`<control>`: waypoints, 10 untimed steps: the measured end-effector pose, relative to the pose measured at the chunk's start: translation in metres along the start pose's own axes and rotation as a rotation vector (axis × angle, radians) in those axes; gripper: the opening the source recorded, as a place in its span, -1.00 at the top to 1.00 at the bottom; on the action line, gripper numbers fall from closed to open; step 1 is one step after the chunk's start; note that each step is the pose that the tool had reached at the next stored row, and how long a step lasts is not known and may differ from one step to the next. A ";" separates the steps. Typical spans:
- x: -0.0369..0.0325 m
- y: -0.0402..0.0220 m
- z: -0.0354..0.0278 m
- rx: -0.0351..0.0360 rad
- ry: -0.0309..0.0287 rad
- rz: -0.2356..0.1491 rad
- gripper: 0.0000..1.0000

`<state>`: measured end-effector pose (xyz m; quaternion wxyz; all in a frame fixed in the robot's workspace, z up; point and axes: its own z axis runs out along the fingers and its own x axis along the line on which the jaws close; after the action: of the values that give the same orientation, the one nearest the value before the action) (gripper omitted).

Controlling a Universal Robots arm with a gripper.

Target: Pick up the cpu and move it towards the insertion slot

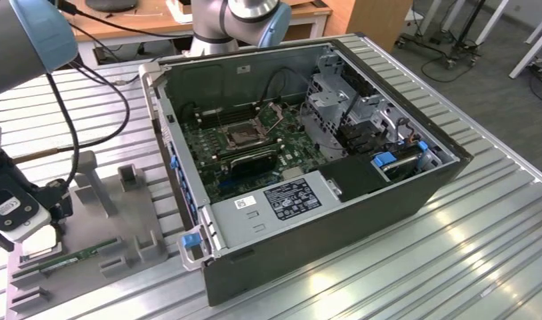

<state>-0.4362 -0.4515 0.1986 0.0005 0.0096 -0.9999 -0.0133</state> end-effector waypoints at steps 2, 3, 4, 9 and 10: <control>0.0000 -0.0001 0.0025 0.0000 0.0001 0.000 -0.41; 0.0000 -0.0001 0.0030 0.0001 0.0001 0.000 -0.41; 0.0000 -0.0001 0.0030 0.0001 0.0002 0.000 -0.41; 0.0002 -0.0001 0.0052 0.0000 0.0000 0.000 -0.41; 0.0002 0.0001 0.0060 0.0000 -0.0001 0.000 -0.41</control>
<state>-0.4364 -0.4513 0.1926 0.0004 0.0095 -0.9999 -0.0133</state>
